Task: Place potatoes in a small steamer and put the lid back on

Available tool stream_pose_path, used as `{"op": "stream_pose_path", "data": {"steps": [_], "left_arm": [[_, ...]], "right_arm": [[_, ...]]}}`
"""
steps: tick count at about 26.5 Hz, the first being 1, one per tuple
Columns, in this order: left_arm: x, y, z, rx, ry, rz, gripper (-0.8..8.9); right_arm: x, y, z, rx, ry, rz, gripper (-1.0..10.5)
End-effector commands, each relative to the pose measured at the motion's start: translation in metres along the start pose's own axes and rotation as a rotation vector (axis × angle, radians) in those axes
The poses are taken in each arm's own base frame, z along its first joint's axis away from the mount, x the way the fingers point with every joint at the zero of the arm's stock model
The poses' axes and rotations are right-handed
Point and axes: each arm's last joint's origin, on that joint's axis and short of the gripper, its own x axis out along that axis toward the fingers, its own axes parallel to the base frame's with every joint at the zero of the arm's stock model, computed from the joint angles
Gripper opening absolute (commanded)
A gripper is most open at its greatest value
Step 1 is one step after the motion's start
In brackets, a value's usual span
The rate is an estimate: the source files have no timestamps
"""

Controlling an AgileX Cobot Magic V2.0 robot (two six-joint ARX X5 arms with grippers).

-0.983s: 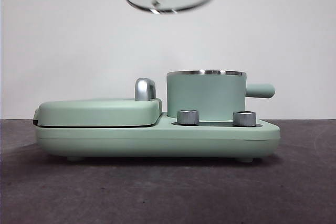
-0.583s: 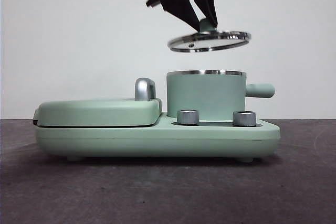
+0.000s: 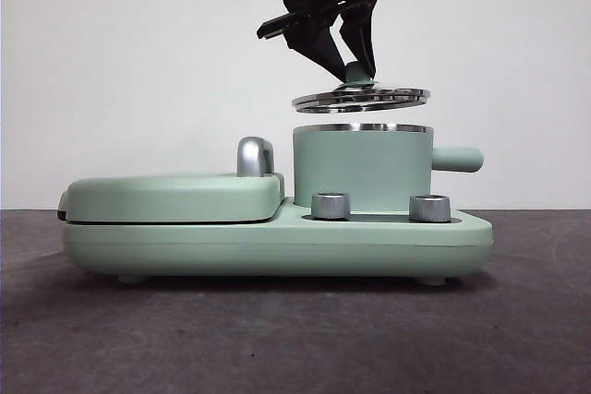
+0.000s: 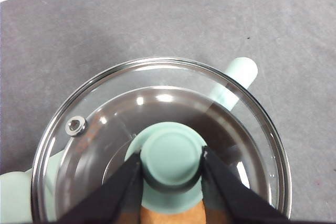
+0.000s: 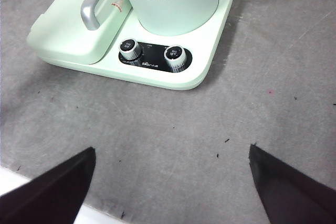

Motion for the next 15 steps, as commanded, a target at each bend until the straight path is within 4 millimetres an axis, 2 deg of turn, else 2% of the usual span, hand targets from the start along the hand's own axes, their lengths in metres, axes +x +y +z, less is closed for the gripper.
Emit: {"op": "stream_pose_path", "data": {"steps": [1, 8, 15], "left_arm": [[0.004, -0.001, 0.005, -0.006, -0.032, -0.004, 0.17], [0.018, -0.001, -0.002, 0.0, -0.001, 0.0, 0.17], [0.019, -0.001, -0.004, 0.014, 0.016, 0.001, 0.17]], "right_arm": [[-0.001, 0.001, 0.002, -0.003, -0.015, 0.013, 4.7], [-0.001, 0.001, 0.002, -0.002, -0.015, 0.013, 4.7], [-0.001, 0.001, 0.002, 0.009, -0.015, 0.012, 4.7]]}}
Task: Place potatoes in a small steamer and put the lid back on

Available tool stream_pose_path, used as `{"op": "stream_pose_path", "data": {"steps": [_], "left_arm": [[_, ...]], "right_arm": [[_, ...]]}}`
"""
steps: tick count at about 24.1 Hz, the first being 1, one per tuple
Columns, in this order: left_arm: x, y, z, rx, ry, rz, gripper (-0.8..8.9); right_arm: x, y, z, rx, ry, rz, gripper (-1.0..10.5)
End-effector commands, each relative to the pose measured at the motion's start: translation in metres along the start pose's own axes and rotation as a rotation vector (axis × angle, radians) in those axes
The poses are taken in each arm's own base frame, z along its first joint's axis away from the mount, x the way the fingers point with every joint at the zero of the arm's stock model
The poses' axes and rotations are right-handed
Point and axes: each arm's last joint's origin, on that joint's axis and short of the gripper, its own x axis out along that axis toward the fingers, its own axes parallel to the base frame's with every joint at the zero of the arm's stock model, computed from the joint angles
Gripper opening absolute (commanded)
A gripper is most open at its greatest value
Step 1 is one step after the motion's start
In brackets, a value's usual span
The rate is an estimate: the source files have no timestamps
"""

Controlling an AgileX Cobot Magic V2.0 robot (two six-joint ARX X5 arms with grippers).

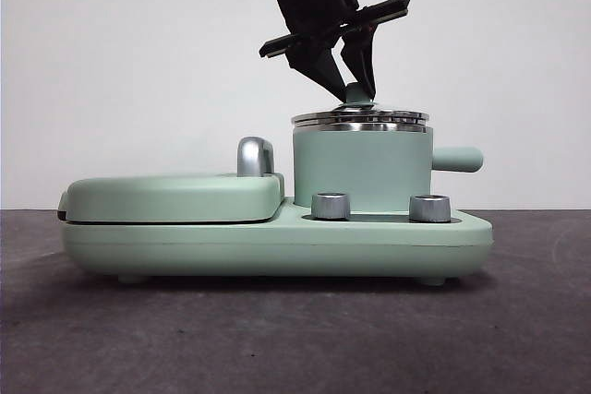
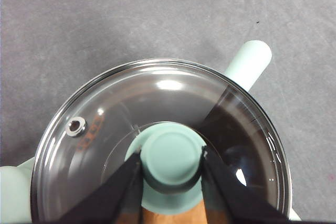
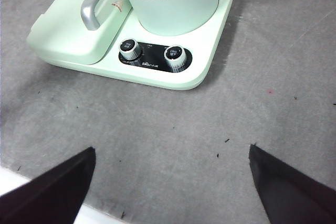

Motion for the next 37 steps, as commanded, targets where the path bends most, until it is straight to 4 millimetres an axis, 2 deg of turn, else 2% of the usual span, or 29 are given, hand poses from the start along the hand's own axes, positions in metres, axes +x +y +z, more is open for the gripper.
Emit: {"op": "stream_pose_path", "data": {"steps": [1, 11, 21, 27, 28, 31, 32, 35, 37], "left_arm": [[0.001, -0.004, 0.004, 0.011, -0.021, -0.007, 0.17], [0.001, -0.014, 0.001, 0.087, -0.003, -0.022, 0.17], [0.022, -0.015, -0.009, 0.091, 0.043, -0.021, 0.18], [0.024, -0.015, -0.01, 0.091, 0.048, -0.021, 0.38], [0.024, -0.015, -0.01, 0.091, 0.049, -0.021, 0.85], [0.019, -0.015, -0.007, 0.086, 0.048, -0.021, 4.35], [0.016, -0.016, -0.004, 0.087, 0.051, -0.021, 4.79], [-0.002, -0.016, 0.007, 0.082, 0.072, -0.019, 4.76], [-0.021, -0.018, 0.014, 0.083, 0.112, -0.018, 4.76]], "right_arm": [[-0.001, 0.001, 0.002, 0.006, -0.015, 0.012, 4.7], [-0.001, 0.001, 0.002, 0.006, -0.018, 0.006, 4.7], [-0.001, 0.001, 0.002, 0.007, -0.017, 0.006, 4.7], [-0.001, 0.001, 0.002, 0.011, -0.017, 0.006, 4.7], [-0.001, 0.001, 0.002, 0.011, -0.017, 0.005, 4.7], [-0.001, 0.001, 0.002, 0.011, -0.017, 0.005, 4.7], [-0.001, 0.001, 0.002, 0.011, -0.017, 0.005, 4.7], [-0.001, 0.001, 0.002, 0.011, -0.017, 0.005, 4.7], [-0.001, 0.001, 0.002, 0.011, -0.017, 0.005, 4.7]]}}
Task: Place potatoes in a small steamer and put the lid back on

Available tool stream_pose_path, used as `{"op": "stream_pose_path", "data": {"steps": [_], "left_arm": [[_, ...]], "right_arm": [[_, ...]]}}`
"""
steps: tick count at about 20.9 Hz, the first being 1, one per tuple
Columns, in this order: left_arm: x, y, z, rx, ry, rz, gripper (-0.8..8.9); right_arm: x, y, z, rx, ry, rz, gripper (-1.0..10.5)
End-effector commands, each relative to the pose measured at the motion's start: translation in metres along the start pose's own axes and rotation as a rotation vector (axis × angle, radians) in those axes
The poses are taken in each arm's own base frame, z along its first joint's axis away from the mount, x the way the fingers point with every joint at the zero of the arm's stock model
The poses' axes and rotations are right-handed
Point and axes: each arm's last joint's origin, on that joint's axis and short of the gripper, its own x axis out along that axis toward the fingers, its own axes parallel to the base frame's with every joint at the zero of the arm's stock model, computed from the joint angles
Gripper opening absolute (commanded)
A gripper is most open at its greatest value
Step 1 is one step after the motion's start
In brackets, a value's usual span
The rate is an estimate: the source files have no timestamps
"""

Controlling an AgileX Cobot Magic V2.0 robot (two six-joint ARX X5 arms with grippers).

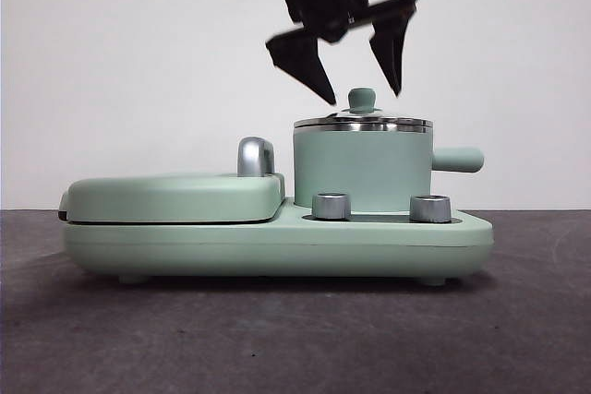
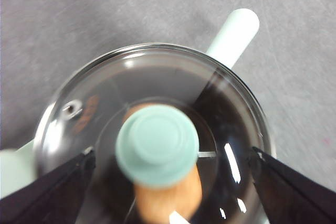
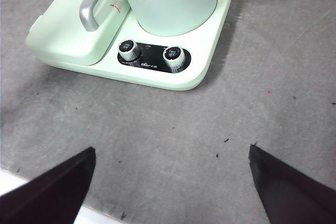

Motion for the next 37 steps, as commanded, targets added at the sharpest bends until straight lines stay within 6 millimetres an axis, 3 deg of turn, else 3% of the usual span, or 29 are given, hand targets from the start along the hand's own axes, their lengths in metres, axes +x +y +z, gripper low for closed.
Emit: {"op": "stream_pose_path", "data": {"steps": [1, 6, 10, 13, 15, 17, 23, 29, 35, 37], "left_arm": [[-0.018, -0.005, 0.008, 0.007, 0.035, -0.008, 4.73], [-0.072, -0.008, 0.008, 0.01, 0.102, -0.047, 4.58], [-0.132, -0.006, -0.001, 0.011, 0.097, -0.047, 4.26], [-0.176, -0.001, -0.028, 0.015, 0.111, -0.043, 4.26], [-0.202, 0.001, -0.056, 0.029, 0.126, -0.043, 4.26], [-0.217, 0.002, -0.08, 0.033, 0.121, -0.044, 4.26], [-0.245, 0.007, -0.152, -0.021, 0.016, -0.047, 4.26], [-0.257, 0.01, -0.216, -0.084, -0.177, -0.064, 4.26], [-0.26, 0.013, -0.262, -0.174, -0.277, -0.086, 4.16], [-0.264, 0.013, -0.27, -0.175, -0.297, -0.089, 3.34]], "right_arm": [[-0.001, 0.001, 0.002, 0.005, -0.015, 0.011, 4.7], [-0.001, 0.001, 0.002, 0.005, -0.016, 0.011, 4.7], [-0.001, 0.001, 0.002, 0.005, -0.015, 0.012, 4.7], [-0.002, 0.002, 0.002, 0.005, -0.01, 0.03, 4.7], [-0.002, 0.002, 0.002, 0.003, -0.008, 0.045, 4.7], [-0.002, 0.003, 0.003, 0.002, -0.017, 0.063, 4.7], [-0.002, 0.009, 0.012, -0.017, -0.084, 0.181, 4.7], [-0.003, 0.01, 0.015, -0.032, -0.109, 0.209, 4.7], [-0.003, 0.011, 0.016, -0.034, -0.122, 0.214, 4.7], [-0.003, 0.011, 0.016, -0.035, -0.121, 0.216, 4.6]]}}
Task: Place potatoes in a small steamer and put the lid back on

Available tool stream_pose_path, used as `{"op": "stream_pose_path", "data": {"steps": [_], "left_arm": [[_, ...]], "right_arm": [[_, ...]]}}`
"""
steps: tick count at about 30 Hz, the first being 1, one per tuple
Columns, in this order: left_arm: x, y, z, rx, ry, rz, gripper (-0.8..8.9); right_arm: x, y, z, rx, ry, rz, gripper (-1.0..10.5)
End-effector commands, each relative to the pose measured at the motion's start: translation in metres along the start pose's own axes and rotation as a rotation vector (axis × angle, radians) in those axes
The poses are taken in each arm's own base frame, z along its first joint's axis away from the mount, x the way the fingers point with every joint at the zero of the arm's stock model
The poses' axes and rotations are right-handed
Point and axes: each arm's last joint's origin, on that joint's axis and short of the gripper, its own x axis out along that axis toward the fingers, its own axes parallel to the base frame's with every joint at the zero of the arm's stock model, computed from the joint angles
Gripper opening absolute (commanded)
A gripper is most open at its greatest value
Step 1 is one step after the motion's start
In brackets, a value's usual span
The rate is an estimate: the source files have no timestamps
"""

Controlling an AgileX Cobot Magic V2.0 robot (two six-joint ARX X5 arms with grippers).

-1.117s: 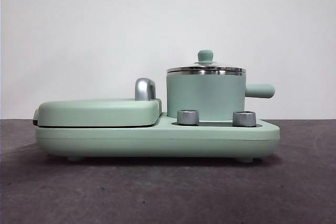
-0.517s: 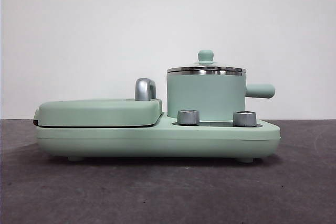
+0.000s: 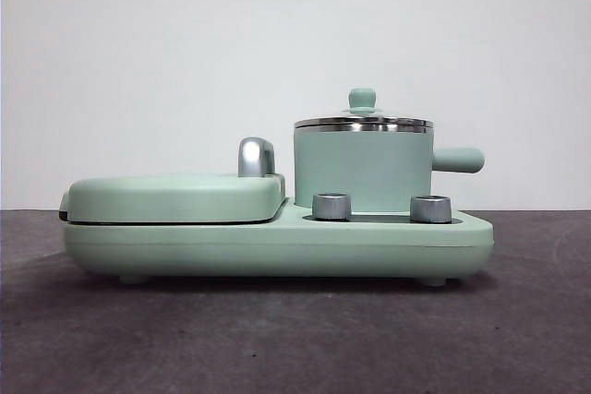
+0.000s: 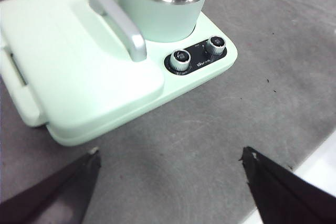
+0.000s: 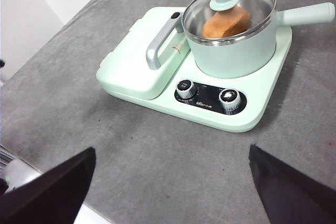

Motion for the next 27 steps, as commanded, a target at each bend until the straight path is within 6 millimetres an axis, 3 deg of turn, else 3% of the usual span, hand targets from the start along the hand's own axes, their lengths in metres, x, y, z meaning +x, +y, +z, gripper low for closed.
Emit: {"op": "stream_pose_path", "data": {"steps": [1, 2, 3, 22, 27], "left_arm": [[-0.01, 0.0, -0.002, -0.03, -0.055, -0.017, 1.76], [-0.012, 0.0, -0.003, -0.028, -0.064, -0.019, 0.25], [-0.014, 0.0, -0.003, -0.027, -0.077, -0.021, 0.21], [-0.017, 0.0, -0.004, -0.026, -0.092, -0.024, 0.06], [-0.015, 0.006, -0.012, -0.052, -0.143, 0.018, 0.06]], "right_arm": [[-0.001, 0.001, 0.002, -0.011, -0.008, 0.014, 3.7], [-0.001, 0.001, 0.002, -0.01, -0.007, 0.014, 2.3], [-0.001, 0.001, 0.002, -0.012, -0.005, 0.014, 0.2], [-0.001, 0.001, 0.002, -0.026, -0.016, 0.012, 0.2], [-0.001, 0.001, 0.002, -0.026, -0.016, 0.012, 0.1]]}}
